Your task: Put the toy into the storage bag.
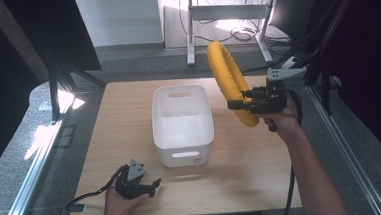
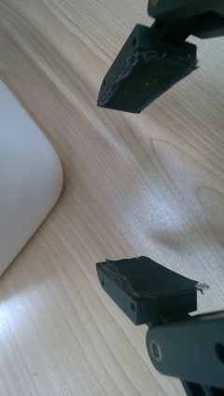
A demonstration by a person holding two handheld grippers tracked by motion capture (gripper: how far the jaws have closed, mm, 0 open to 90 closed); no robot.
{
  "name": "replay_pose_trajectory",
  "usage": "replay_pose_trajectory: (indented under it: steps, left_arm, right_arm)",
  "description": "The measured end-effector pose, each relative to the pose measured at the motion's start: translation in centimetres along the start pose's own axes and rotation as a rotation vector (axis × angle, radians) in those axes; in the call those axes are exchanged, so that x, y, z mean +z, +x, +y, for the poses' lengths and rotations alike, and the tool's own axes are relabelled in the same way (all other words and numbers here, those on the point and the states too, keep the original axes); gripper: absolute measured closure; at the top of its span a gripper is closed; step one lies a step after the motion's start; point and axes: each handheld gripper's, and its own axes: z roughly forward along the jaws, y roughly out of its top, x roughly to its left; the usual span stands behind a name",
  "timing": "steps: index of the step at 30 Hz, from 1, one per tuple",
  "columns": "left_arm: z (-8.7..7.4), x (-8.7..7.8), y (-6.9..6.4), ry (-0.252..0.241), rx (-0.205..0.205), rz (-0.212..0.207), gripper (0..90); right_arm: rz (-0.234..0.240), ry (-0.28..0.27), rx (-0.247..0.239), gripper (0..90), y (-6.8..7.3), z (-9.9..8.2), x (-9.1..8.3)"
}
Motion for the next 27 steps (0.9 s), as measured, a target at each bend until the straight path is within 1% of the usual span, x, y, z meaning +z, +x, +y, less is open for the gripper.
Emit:
replay_pose_trajectory:
  steps: [16,27]
  left_arm:
    - [0.0,-0.1,0.0,-0.004,-0.003,0.002,18.6]
    - [0.0,0.0,0.0,-0.005,-0.004,0.001,18.6]
  right_arm:
    - [0.042,-0.014,-0.025,51.2,1.1,0.9,1.1]
    - [0.060,-0.015,-0.049,51.1,1.8,1.6,1.5]
